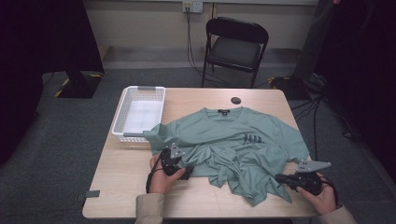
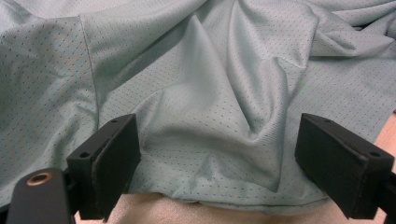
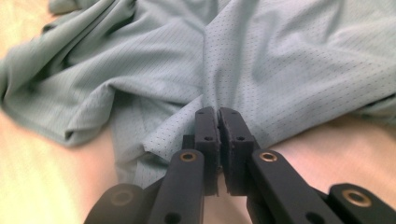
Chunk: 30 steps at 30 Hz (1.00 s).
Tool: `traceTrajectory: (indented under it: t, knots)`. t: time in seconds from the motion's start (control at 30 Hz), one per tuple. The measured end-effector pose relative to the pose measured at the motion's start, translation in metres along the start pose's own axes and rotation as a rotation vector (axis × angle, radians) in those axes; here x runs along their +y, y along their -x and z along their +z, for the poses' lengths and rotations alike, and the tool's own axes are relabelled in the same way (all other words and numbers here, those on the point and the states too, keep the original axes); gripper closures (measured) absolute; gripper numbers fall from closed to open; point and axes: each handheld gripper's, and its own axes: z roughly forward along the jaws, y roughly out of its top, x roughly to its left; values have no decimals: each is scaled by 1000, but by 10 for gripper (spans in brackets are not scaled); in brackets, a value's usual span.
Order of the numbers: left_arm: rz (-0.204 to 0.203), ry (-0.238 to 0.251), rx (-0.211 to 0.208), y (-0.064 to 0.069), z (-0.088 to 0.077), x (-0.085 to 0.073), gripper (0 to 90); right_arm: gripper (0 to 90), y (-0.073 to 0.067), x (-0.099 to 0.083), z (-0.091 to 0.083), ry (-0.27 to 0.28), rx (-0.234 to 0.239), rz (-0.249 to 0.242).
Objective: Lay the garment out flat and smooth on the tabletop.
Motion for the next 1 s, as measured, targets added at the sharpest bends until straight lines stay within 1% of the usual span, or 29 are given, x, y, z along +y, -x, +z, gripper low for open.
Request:
traceTrajectory:
  t: [0.07, 0.23, 0.3, 0.33, 0.37, 0.4, 0.43, 0.47, 0.5, 0.53, 0.63, 0.67, 0.7, 0.77, 0.8, 0.87, 0.9, 1.0]
  knots:
    - [0, -1, 0, 0, 0, 0, 135, 861, -3, -5, -5, 2, 12, 7]
    - [0, 0, 0, 0, 0, 0, 134, 859, -10, -18, -17, -2, 41, 6]
    - [-3, 0, -1, 0, 0, 0, 135, 846, -12, -22, -22, -1, 35, 0]
    - [0, -1, 1, 0, 0, 0, 134, 813, -12, -22, -24, 11, 29, 5]
    - [0, -1, 0, 0, 0, 0, 135, 765, -11, -22, -25, 26, 14, 12]
    - [0, 0, 0, 0, 0, 0, 135, 710, -9, -20, -26, 42, -14, 18]
    - [0, -1, 1, 0, 0, 0, 135, 694, -7, -18, -26, 58, -41, 14]
    - [0, -1, 0, 0, 0, 0, 135, 688, -6, -15, -26, 65, -59, 6]
    - [0, -1, 0, 0, 0, 0, 135, 661, -5, -13, -25, 65, -76, 1]
    - [0, 0, 0, 0, 0, 0, 135, 638, -3, -8, -22, 65, -113, -6]
    - [0, 0, 0, 0, 0, 0, 135, 650, 2, 1, -10, 56, -141, -26]
    - [0, -1, 0, 0, 0, 0, 135, 653, 4, 4, -6, 45, -141, -32]
    - [0, 0, 0, 0, 0, 0, 134, 656, 5, 6, -2, 36, -145, -29]
    - [0, -1, 0, 0, 0, 0, 135, 687, 8, 8, 6, 15, -140, -17]
    - [0, -1, -1, 0, 0, 0, 134, 703, 9, 8, 7, 12, -140, -14]
    - [-1, 0, -2, 0, 0, 0, 134, 761, 9, 6, 8, -7, -128, -19]
    - [-2, -1, -2, 0, 0, 0, 135, 801, 8, 5, 7, -6, -119, -22]
    - [-2, 1, -1, 0, 0, 0, 134, 879, 4, 2, 3, -20, -102, -39]
